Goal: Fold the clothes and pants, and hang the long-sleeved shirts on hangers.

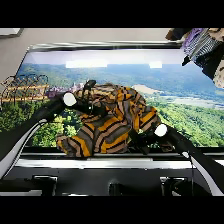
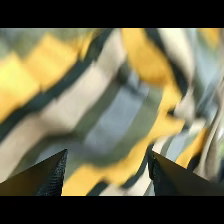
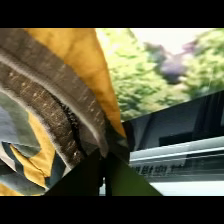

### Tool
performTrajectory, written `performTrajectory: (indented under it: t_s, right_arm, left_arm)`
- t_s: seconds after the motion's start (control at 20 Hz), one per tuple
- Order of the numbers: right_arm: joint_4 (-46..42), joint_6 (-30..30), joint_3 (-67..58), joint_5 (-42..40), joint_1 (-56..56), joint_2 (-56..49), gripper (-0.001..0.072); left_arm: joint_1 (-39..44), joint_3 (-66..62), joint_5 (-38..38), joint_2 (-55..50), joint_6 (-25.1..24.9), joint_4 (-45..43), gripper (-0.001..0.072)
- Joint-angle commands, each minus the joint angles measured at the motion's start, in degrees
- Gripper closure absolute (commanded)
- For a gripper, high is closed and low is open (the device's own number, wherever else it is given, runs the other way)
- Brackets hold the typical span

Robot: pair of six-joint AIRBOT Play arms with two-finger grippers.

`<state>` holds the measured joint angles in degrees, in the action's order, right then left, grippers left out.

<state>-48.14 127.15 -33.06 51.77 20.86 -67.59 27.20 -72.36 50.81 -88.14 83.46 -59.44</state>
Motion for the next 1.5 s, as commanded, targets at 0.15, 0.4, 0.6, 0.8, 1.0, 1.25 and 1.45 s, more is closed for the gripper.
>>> performTrajectory:
  t_s: [0.15,0.4,0.6,0.8,1.0,1.25,1.45]
  right_arm:
    - [0.0,-2.0,0.2,2.5,0.2,-0.4,0.0683]
    - [-0.1,-2.3,0.2,2.3,0.2,-0.4,0.0683]
    - [-0.1,-3.4,0.2,2.5,0.2,-0.4,0.0683]
    - [-0.1,-4.7,0.2,2.5,0.2,-0.4,0.0683]
    - [-0.5,-5.2,0.2,3.2,0.2,-0.4,0.0683]
    - [-0.5,-5.2,0.2,3.3,0.2,-0.4,0.0683]
    - [-0.5,-5.2,0.2,3.5,0.2,-0.4,0.0683]
  left_arm:
    - [2.8,-18.8,0.7,-12.8,11.8,10.8,0.0129]
    - [7.3,-27.5,0.7,-20.0,3.5,4.1,0.0131]
    - [9.6,-27.8,0.2,-21.6,-6.5,2.2,0.0133]
    - [11.7,-27.8,-7.0,-22.5,-10.7,-2.1,0.0136]
    - [13.2,-27.9,-13.8,-24.1,-10.7,-5.8,0.0138]
    - [13.9,-27.9,-18.1,-25.7,-10.7,-5.8,0.0182]
    - [14.7,-27.9,-17.9,-26.7,-10.7,-5.8,0.0340]
